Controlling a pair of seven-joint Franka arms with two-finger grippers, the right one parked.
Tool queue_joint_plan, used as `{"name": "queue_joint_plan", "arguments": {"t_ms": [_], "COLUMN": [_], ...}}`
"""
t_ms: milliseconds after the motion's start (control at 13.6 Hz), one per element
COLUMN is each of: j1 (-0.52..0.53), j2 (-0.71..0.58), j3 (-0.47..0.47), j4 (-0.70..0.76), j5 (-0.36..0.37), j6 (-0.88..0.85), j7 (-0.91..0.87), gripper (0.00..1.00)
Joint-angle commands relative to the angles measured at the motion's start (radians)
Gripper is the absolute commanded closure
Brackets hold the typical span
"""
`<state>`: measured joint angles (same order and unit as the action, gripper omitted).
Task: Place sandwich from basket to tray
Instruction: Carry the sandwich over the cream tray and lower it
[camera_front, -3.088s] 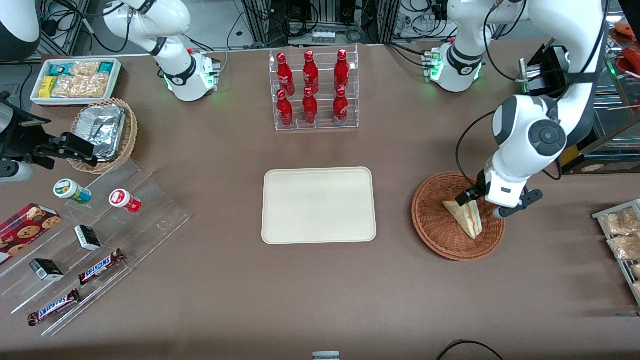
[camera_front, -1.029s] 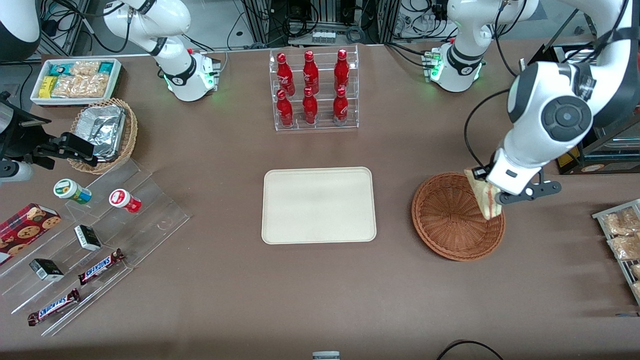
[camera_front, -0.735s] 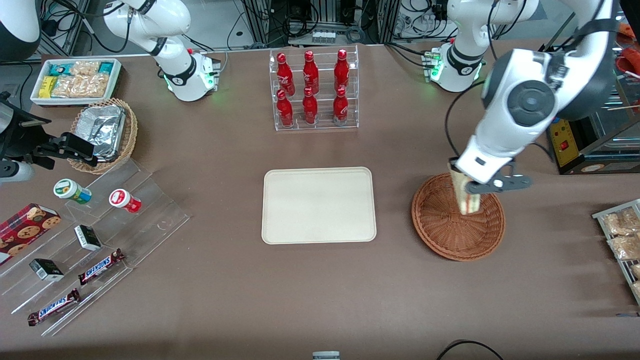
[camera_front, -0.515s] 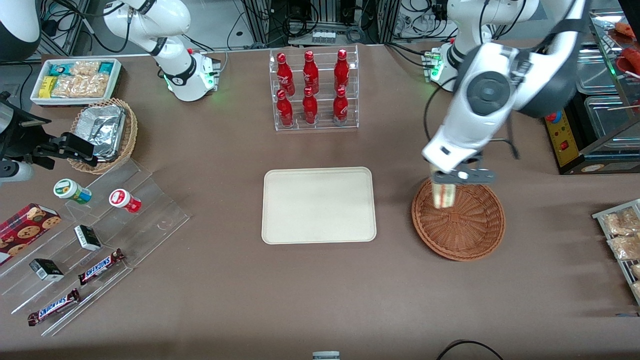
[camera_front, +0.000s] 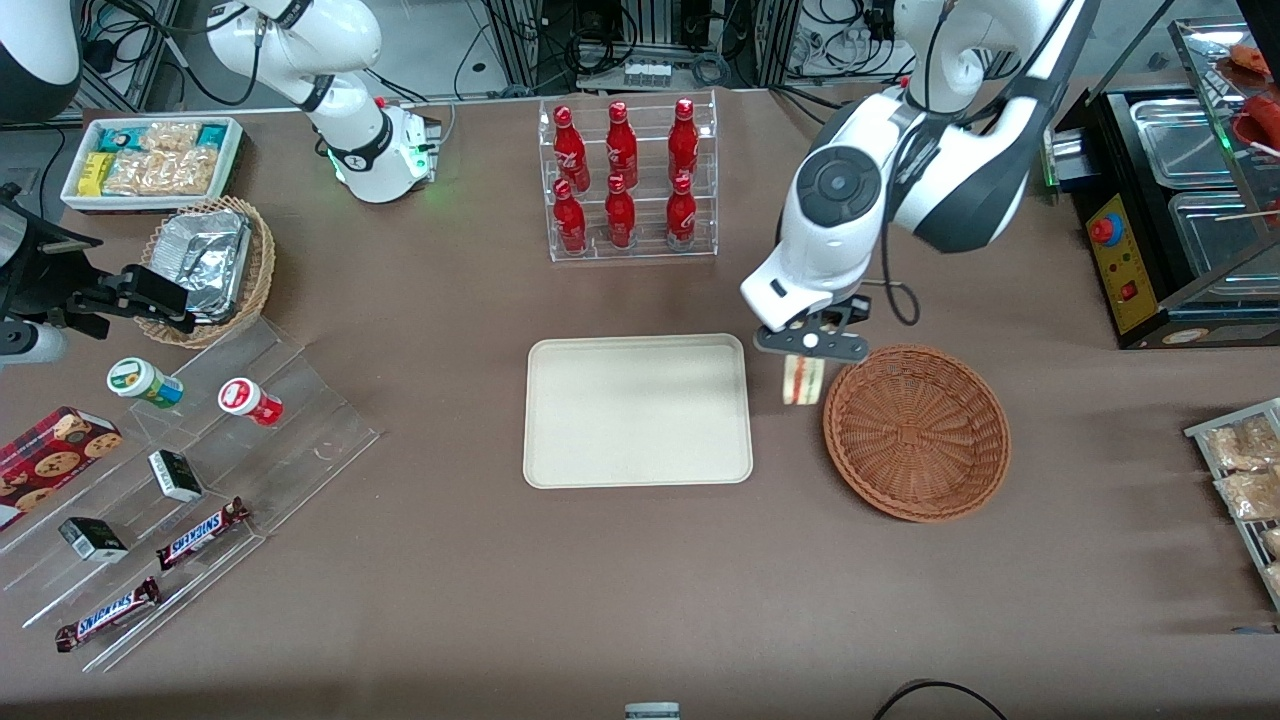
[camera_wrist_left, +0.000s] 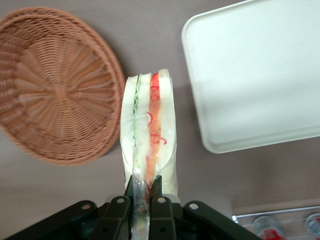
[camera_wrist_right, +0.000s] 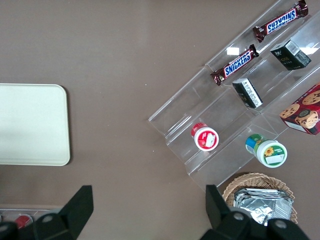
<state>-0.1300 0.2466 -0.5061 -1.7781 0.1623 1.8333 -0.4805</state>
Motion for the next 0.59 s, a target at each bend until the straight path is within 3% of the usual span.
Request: {"name": "queue_joint_plan", "arguments": {"t_ms": [0,368,515], "j1": [-0.031,-0.086,-0.115], "j2": [0.106,0.223,0.273], "j3": [-0.025,-0.028,-0.028], "j4": [0.095,0.158,0.183], "j5": [0.026,0.075,0.127], "j6": [0.012,0.092,0.098], "j7": [-0.073,-0.216,-0.272], "gripper": [1.0,1.0,1.0]}}
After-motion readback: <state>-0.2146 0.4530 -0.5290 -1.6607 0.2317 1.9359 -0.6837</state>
